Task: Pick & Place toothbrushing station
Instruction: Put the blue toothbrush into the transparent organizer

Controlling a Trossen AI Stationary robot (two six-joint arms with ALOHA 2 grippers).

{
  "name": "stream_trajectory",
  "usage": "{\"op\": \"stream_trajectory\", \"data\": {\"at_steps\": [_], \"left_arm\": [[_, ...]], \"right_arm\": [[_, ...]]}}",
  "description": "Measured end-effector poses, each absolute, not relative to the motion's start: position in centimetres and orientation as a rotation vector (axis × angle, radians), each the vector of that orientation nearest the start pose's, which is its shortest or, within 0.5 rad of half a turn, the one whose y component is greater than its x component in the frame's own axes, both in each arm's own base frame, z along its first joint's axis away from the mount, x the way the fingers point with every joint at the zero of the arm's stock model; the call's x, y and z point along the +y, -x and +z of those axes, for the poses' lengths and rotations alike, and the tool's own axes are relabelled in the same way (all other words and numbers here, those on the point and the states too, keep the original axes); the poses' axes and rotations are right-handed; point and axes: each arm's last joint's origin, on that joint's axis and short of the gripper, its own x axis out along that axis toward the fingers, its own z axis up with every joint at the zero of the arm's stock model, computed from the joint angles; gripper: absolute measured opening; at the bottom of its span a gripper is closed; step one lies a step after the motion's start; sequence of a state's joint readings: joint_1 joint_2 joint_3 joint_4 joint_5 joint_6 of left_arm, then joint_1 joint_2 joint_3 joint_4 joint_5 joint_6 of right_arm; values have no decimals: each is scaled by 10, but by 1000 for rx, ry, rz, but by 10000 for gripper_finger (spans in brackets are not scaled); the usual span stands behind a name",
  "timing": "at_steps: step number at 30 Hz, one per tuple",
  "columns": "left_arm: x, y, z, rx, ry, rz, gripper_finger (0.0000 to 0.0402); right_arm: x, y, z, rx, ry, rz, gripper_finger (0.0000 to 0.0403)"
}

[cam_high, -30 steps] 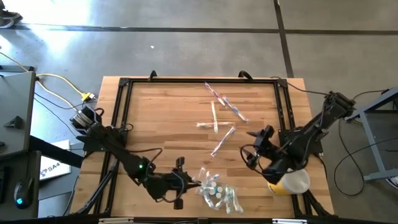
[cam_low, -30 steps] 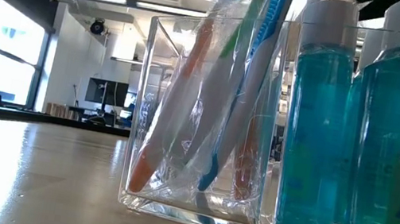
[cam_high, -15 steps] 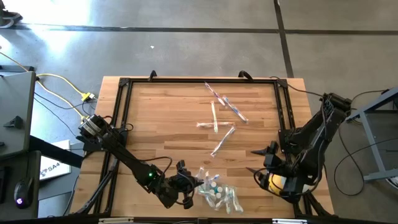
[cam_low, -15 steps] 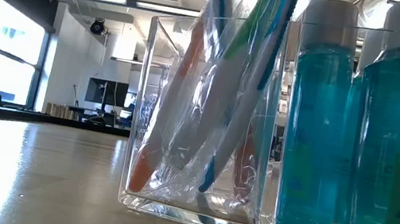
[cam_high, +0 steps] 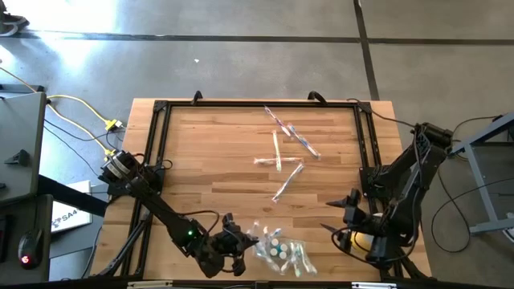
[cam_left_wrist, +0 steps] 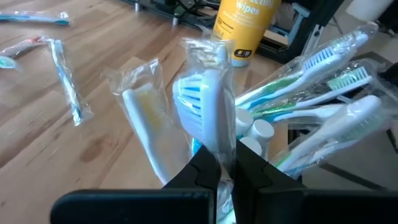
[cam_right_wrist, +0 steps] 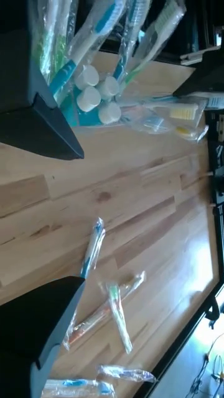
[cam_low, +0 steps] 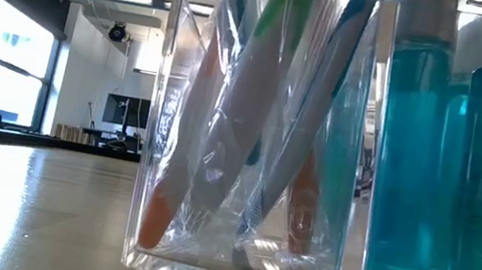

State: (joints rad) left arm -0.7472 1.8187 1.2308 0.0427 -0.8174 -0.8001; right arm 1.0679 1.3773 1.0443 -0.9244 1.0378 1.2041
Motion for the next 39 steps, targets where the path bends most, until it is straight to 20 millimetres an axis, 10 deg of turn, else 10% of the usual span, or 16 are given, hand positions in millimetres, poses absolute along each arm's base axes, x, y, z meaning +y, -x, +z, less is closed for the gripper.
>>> {"op": "stream_trajectory", "data": {"at_steps": [21, 39], "left_arm": [[-243, -311, 218, 525, 377, 96, 9], [-242, -310, 217, 564, 143, -1, 120]], "right_arm": [[201, -142, 262, 447, -55, -346, 315], [203, -147, 263, 499, 134, -275, 315]]}}
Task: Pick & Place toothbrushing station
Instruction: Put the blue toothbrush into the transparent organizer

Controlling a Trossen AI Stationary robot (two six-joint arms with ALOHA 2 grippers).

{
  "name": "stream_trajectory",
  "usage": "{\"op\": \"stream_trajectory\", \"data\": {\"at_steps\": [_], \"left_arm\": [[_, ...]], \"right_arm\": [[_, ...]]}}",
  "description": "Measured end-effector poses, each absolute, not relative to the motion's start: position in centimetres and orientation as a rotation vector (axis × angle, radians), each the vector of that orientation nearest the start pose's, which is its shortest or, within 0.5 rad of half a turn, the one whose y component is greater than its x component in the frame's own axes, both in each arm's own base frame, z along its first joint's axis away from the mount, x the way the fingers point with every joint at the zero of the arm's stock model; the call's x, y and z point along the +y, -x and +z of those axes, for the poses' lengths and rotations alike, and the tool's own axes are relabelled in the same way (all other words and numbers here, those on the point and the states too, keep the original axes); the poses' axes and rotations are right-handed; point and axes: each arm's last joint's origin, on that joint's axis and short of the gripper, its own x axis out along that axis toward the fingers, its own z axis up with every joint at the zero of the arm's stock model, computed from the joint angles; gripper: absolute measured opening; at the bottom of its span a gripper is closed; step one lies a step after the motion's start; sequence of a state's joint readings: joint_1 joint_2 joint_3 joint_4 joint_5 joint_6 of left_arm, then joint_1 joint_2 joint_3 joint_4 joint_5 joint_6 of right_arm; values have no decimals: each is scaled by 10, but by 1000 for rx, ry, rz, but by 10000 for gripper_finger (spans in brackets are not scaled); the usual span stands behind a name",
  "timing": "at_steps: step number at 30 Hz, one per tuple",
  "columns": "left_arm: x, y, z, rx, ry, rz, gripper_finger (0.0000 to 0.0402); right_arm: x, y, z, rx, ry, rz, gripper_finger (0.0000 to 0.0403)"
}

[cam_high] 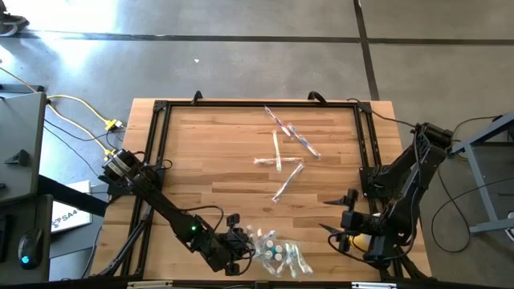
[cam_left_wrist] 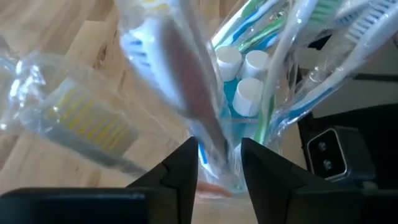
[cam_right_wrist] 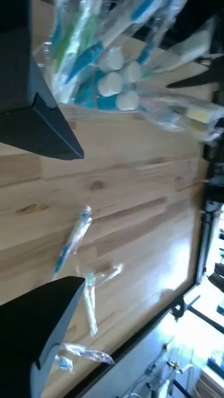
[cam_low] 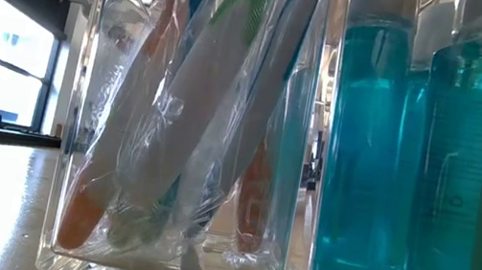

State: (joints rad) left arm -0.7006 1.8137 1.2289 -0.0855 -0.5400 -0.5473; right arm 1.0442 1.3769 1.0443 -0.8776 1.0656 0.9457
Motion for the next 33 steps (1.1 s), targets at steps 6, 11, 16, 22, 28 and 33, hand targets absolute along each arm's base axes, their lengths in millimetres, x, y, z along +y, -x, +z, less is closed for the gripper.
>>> {"op": "stream_trajectory", "data": {"at_steps": [6, 11, 16, 22, 28, 33], "left_arm": [[-240, -307, 226, 573, 171, -37, 124], [-237, -301, 238, 597, 217, -72, 124], [-231, -290, 250, 673, 275, -109, 125], [-224, -281, 256, 721, 255, -101, 125], [-209, -266, 266, 765, 124, -45, 125], [-201, -256, 280, 755, 35, -70, 125]], "right_arm": [[195, -157, 261, 564, 173, -276, 315], [185, -170, 261, 600, 222, -307, 315], [173, -180, 262, 642, 266, -327, 315], [136, -195, 270, 706, 255, -439, 315], [80, -213, 280, 737, 134, -645, 315], [21, -225, 279, 869, -103, -748, 315]]}}
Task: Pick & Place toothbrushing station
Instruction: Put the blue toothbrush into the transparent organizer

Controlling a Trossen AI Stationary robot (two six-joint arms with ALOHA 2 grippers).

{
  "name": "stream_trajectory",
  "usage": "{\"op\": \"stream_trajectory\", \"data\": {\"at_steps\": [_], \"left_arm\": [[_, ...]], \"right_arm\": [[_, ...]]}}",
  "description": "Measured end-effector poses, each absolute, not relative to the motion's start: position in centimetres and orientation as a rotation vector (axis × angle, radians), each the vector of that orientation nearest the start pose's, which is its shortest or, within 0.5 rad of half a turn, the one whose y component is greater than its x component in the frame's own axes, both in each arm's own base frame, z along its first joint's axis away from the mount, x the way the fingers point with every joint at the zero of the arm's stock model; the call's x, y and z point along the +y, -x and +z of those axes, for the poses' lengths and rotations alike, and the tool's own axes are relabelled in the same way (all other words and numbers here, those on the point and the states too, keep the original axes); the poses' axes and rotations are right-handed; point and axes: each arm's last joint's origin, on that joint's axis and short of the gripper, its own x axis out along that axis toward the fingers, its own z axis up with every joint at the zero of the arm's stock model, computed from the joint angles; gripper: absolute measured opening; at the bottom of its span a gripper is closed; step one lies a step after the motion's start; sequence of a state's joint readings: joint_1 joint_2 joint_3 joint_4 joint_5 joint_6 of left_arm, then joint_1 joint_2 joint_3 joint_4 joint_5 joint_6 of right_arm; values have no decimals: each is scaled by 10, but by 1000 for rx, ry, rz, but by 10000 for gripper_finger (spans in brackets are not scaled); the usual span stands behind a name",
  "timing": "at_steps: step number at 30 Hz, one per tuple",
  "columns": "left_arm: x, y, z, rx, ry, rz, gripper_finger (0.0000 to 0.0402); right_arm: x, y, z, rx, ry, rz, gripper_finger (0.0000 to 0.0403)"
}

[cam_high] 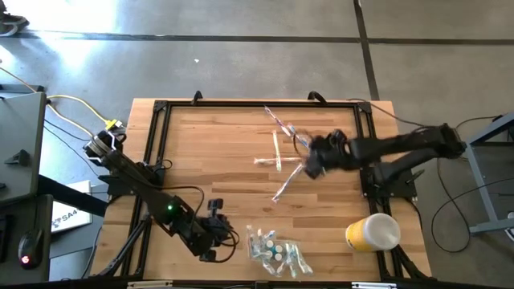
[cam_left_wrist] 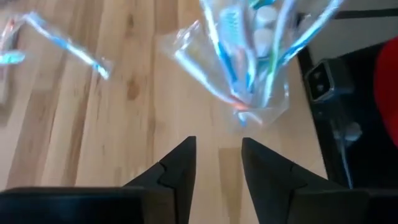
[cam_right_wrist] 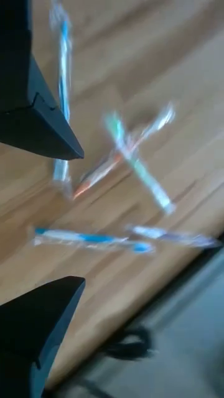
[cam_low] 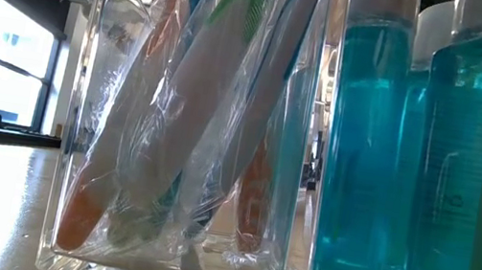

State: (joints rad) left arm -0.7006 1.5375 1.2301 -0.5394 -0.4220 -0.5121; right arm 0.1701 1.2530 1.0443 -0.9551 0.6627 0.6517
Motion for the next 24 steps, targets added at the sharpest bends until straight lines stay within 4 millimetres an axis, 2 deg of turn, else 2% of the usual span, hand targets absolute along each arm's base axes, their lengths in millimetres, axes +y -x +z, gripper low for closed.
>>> {"op": "stream_trajectory", "data": {"at_steps": [7, 11, 17, 24], "left_arm": [[-188, -242, 293, 770, -98, -95, 125], [-181, -236, 295, 788, -203, -60, 125], [-167, -240, 292, 828, -322, -18, 125], [-139, -254, 285, 904, -324, 8, 125]], "right_arm": [[-61, -233, 267, 1023, -303, -772, 315], [-96, -239, 256, 1033, -403, -712, 315], [-131, -255, 227, 1062, -435, -677, 315], [-151, -264, 182, 1230, -441, -686, 315]]}}
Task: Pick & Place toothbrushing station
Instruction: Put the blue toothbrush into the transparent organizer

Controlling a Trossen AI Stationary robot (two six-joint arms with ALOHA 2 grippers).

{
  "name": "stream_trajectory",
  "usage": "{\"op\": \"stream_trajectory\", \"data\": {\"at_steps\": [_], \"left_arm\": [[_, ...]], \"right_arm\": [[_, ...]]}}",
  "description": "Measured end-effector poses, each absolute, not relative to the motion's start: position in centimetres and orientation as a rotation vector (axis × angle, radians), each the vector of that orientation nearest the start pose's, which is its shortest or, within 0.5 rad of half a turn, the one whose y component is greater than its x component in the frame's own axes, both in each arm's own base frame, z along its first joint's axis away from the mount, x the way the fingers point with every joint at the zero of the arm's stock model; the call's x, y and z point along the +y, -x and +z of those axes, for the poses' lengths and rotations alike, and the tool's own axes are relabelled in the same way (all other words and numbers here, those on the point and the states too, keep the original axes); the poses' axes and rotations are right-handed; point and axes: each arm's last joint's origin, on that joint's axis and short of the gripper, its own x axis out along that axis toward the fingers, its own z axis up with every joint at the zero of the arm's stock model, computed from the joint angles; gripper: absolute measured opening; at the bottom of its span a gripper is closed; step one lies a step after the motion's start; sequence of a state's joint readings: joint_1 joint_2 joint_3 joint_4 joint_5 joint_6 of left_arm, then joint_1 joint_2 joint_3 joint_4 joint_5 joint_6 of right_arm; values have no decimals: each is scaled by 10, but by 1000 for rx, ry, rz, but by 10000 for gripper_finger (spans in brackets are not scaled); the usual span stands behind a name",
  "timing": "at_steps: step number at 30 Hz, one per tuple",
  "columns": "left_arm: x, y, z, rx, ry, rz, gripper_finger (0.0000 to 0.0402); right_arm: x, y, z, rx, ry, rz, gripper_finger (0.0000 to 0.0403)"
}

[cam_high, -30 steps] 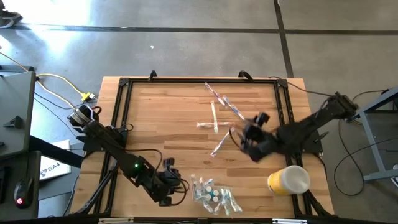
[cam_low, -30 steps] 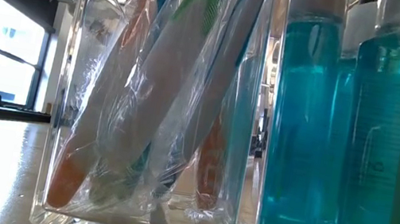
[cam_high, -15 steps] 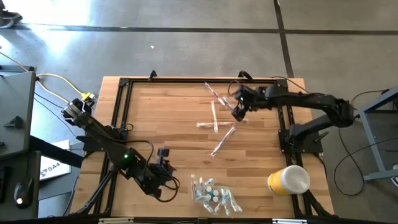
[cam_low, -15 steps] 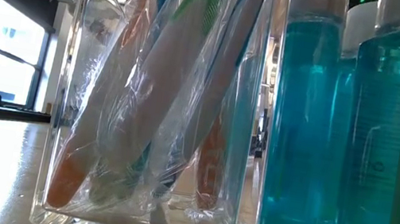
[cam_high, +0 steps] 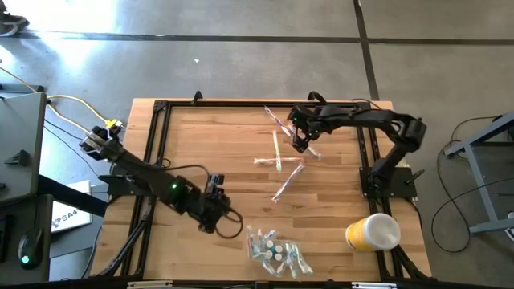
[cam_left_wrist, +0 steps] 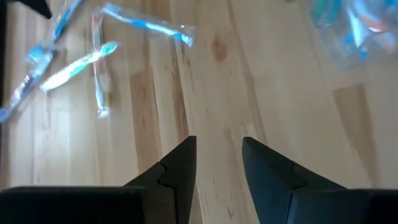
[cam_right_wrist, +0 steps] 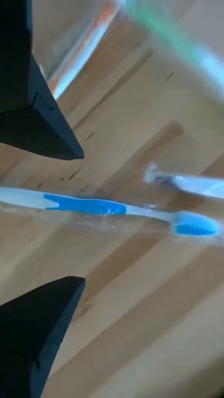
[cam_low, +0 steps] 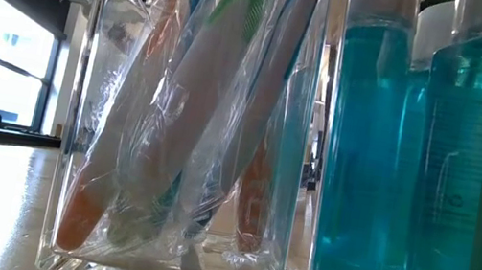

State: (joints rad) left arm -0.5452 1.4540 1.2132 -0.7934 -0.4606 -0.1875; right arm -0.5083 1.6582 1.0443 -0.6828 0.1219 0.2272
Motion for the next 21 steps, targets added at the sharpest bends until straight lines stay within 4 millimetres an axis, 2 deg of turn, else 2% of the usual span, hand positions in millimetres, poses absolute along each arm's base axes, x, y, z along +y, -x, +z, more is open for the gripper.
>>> {"op": "stream_trajectory", "data": {"at_steps": [6, 15, 18, 21], "left_arm": [[-123, -263, 284, 935, -304, 7, 125], [-113, -269, 285, 941, -308, -48, 125], [-114, -270, 284, 929, -298, -57, 125], [-115, -270, 275, 921, -299, -76, 125]], "right_arm": [[-157, -270, 156, 1314, -395, -641, 315], [-164, -276, 137, 1337, -363, -610, 313], [-168, -276, 132, 1344, -405, -583, 300], [-170, -275, 129, 1347, -431, -556, 272]]}}
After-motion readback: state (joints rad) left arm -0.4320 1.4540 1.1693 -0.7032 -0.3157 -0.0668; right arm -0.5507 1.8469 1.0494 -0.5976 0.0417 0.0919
